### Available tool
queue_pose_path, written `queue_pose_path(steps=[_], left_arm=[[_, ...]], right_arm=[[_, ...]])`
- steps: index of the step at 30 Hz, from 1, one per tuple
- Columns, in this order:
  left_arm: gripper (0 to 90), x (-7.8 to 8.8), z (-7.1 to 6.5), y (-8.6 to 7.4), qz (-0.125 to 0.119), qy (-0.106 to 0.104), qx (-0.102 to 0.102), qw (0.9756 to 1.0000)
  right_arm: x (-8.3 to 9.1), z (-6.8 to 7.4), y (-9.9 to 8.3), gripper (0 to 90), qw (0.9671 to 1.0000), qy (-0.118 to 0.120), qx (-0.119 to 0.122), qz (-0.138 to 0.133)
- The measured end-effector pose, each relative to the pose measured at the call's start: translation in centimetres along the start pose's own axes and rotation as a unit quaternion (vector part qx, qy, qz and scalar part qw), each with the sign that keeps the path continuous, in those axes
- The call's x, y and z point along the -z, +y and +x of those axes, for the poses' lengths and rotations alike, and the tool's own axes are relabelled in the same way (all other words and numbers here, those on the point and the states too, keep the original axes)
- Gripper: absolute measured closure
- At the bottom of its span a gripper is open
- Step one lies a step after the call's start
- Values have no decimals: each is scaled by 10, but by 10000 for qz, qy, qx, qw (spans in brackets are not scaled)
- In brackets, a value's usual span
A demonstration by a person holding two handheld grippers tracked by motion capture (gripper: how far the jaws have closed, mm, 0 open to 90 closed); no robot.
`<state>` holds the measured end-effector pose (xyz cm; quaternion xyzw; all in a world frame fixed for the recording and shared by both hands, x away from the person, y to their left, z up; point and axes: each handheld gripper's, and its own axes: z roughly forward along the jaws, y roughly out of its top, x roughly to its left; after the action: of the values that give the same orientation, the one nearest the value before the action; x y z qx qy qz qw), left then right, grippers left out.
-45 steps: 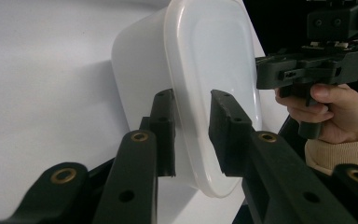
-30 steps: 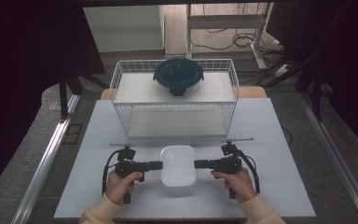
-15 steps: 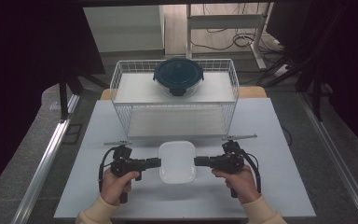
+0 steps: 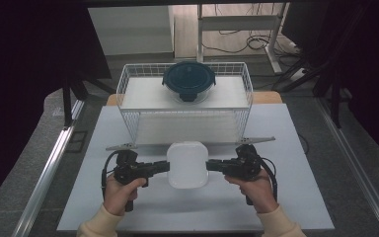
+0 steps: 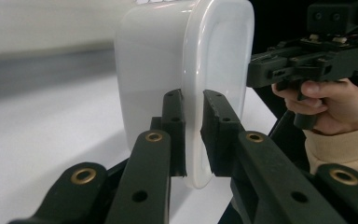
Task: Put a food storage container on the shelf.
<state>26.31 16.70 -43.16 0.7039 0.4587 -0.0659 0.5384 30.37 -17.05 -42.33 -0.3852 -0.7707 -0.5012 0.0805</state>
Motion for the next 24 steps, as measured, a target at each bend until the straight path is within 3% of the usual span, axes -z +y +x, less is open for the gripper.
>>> queue_pose_path(steps=[12,24], left_arm=[[810,14,-15,32,-119,-20,-320,9994],[806,29,-31,69,-281,55,-617,9977]], right_arm=[[13,10,27,793,9993,83,260,-248],[30,30,66,796,9972,-11,592,-454]])
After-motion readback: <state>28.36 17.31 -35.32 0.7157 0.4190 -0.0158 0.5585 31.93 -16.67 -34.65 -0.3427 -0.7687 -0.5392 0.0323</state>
